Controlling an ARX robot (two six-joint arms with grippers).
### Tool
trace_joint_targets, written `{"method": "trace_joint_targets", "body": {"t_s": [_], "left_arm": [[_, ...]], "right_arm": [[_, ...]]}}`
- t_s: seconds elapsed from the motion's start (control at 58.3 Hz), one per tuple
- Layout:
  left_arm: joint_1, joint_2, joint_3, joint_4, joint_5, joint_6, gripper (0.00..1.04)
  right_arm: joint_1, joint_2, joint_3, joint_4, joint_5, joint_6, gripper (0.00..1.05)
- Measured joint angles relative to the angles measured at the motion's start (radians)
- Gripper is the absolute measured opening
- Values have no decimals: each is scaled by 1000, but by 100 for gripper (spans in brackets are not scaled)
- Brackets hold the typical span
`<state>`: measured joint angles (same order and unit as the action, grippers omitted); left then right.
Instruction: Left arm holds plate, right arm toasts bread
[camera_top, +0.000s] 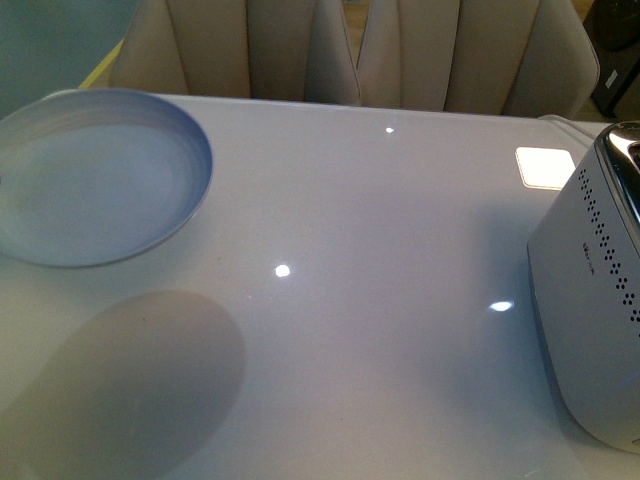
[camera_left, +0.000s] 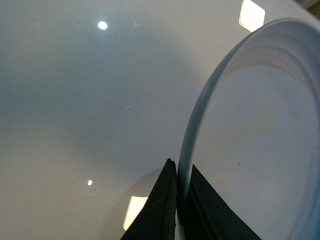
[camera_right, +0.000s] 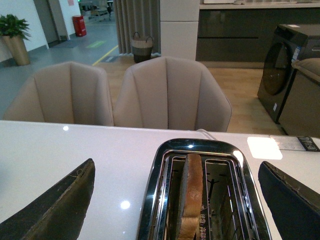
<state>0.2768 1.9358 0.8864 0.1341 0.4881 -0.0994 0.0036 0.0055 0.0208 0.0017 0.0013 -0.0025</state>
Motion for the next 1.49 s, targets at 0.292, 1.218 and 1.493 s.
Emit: {"method": "trace_joint_targets", "body": {"t_s": [0.292, 1.218, 1.493], "left_arm": [[68, 180, -44, 122, 33, 118, 3], [0, 441, -24, 238, 134, 203, 3], [-14, 459, -22, 239, 137, 208, 3]], "right_arm": [[0, 0, 0, 0, 0, 0, 96], [0, 0, 0, 0, 0, 0, 96], [0, 0, 0, 0, 0, 0, 96]]}}
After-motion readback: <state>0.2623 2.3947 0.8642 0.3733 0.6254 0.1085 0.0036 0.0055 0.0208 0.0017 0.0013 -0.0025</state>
